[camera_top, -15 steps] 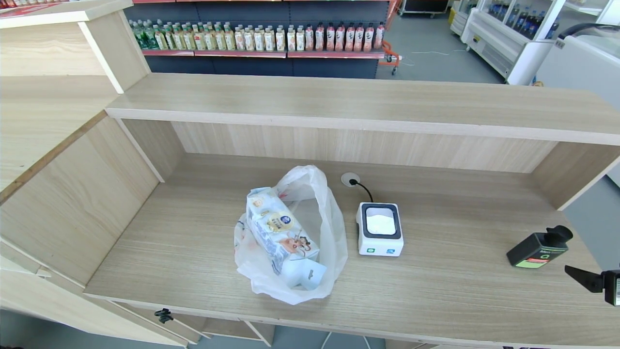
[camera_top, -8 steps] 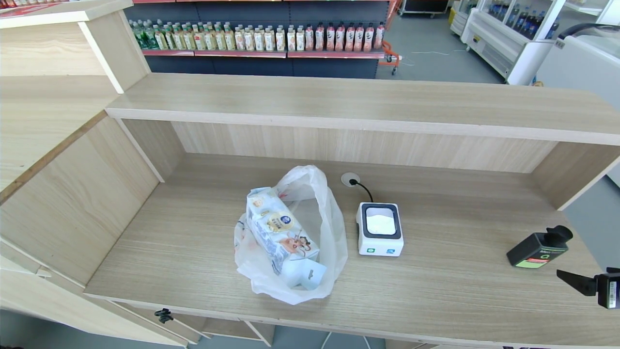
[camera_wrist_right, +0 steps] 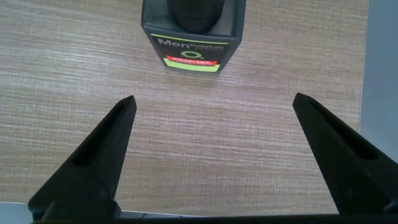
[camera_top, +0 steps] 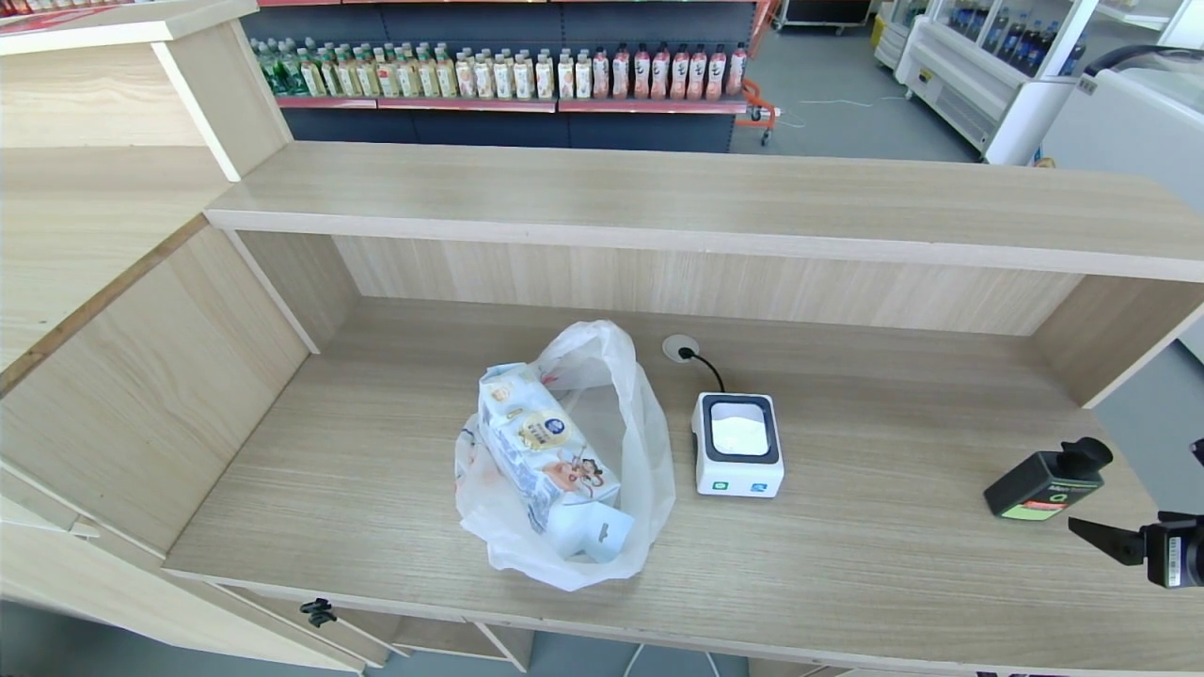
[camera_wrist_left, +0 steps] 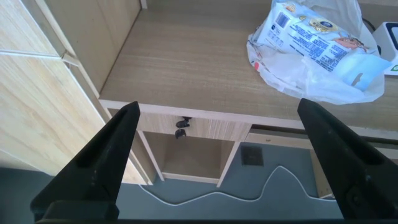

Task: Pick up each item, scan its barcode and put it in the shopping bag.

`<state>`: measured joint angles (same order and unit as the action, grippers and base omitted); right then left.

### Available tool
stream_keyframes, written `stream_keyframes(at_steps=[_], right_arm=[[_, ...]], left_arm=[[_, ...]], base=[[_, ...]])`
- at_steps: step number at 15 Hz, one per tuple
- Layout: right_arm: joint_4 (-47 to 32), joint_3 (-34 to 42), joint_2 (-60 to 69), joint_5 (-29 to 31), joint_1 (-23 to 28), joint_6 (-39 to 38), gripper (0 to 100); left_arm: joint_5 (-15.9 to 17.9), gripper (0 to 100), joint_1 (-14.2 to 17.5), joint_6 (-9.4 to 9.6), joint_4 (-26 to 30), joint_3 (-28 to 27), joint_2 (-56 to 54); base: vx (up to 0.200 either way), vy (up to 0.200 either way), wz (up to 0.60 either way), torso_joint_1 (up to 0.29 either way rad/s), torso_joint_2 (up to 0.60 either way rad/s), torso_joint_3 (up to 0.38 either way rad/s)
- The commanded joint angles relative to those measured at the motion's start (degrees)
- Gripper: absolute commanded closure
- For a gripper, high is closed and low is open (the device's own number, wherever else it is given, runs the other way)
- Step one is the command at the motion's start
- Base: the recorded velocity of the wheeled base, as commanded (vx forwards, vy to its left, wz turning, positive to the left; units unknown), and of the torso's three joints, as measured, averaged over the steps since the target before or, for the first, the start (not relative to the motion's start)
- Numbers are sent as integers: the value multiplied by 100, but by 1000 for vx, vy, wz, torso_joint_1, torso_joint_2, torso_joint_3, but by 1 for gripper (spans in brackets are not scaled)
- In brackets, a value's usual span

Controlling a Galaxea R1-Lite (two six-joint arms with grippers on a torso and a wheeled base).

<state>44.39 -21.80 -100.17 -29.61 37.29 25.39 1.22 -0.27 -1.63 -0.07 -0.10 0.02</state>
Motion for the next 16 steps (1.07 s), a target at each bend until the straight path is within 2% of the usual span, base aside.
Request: stream_keyframes(at_steps=[1,4,10,16], right_arm=[[-9,-132,-161,-133,-3,89,0],[-26,-369,-345,-308,-55,308,0],[0,-483,-556,-388,-266,326,0],[-18,-949,-987,-678,-416,370,0]], left_arm=[[1,0,0,-4,-1,1,-2],[1,0,0,-4,-1,1,-2],[1,0,0,-4,-1,1,-2],[1,0,0,-4,-1,1,-2]], base=[[0,0,0,0,0,0],[0,0,0,0,0,0],[0,0,0,0,0,0],[0,0,0,0,0,0]])
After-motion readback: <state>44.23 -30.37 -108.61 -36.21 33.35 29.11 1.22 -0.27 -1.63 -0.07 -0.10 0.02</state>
